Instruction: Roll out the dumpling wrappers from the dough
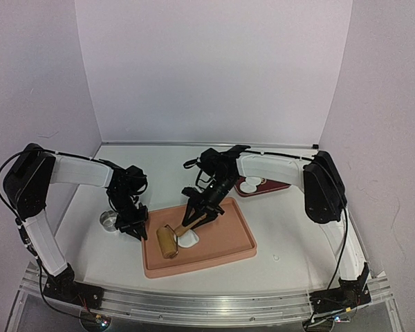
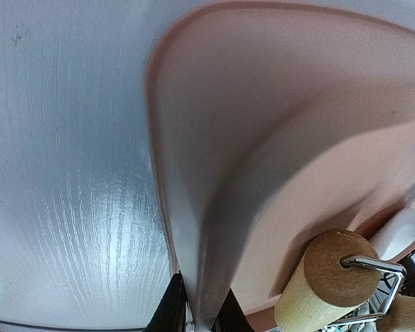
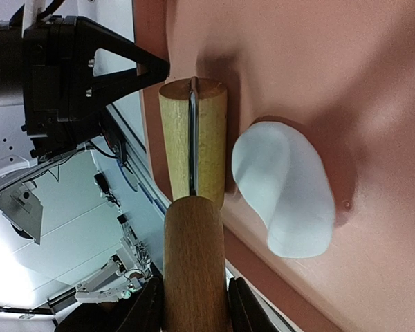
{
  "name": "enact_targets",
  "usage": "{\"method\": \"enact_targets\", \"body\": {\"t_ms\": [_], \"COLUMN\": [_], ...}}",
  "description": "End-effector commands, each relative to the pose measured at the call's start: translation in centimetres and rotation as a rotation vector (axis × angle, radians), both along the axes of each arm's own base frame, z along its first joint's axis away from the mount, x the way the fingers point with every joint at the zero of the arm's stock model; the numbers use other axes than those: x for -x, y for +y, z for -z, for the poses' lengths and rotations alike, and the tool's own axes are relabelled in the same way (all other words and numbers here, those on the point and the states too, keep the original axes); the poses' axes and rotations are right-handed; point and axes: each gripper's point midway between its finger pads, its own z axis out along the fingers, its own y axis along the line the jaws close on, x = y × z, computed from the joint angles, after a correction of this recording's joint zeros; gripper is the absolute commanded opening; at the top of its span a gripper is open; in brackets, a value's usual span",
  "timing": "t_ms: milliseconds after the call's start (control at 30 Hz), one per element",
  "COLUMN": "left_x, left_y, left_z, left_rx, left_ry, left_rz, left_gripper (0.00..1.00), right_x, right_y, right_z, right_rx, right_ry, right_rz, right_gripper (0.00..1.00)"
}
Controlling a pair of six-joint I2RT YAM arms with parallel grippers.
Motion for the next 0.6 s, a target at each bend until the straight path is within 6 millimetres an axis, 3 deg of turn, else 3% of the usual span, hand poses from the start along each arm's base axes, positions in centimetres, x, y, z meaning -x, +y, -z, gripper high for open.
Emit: {"method": "enact_targets", "body": {"t_ms": [0, 67, 133, 167, 200, 267, 367, 433, 500, 567], "left_x": [1.3, 1.4, 1.5, 1.6, 1.8, 1.9, 1.7, 1.1, 0.5, -0.6], "left_y": [3.7, 3.7, 3.7, 3.7, 3.8, 3.8, 3.8, 3.6, 3.5, 2.9], "left_z": [6.7, 6.5, 6.3, 6.3, 6.0, 5.4, 3.8, 2.0, 0.4, -1.5], "left_rx": [-0.228, -0.225, -0.214, -0.213, -0.210, -0.202, -0.175, -0.149, -0.139, -0.120], "left_ry": [-0.001, -0.001, -0.001, 0.001, -0.003, -0.016, -0.065, -0.123, -0.166, -0.216], "left_rz": [0.017, 0.012, 0.004, 0.001, -0.001, 0.003, 0.045, 0.079, 0.101, 0.124], "left_gripper": [0.00, 0.00, 0.00, 0.00, 0.00, 0.00, 0.21, 0.42, 0.51, 0.58], "right_x": [-0.7, -0.1, 1.8, 2.2, 3.0, 4.7, 6.3, 5.5, 4.5, 2.7], "right_y": [-6.1, -1.7, 2.2, 3.1, 4.6, 5.9, 6.1, 5.0, 3.7, 1.0], "right_z": [6.1, 0.8, -4.5, -5.9, -8.6, -11.1, -13.8, -13.8, -13.8, -13.9], "right_rx": [0.482, 0.285, 0.103, 0.058, -0.020, -0.091, -0.128, -0.071, -0.013, 0.078], "right_ry": [-0.156, -0.177, -0.162, -0.164, -0.167, -0.151, -0.172, -0.233, -0.289, -0.333], "right_rz": [0.010, -0.013, -0.042, -0.047, -0.049, -0.066, -0.069, -0.016, 0.042, 0.163], "right_gripper": [0.00, 0.00, 0.00, 0.00, 0.00, 0.00, 0.00, 0.00, 0.00, 0.00]}}
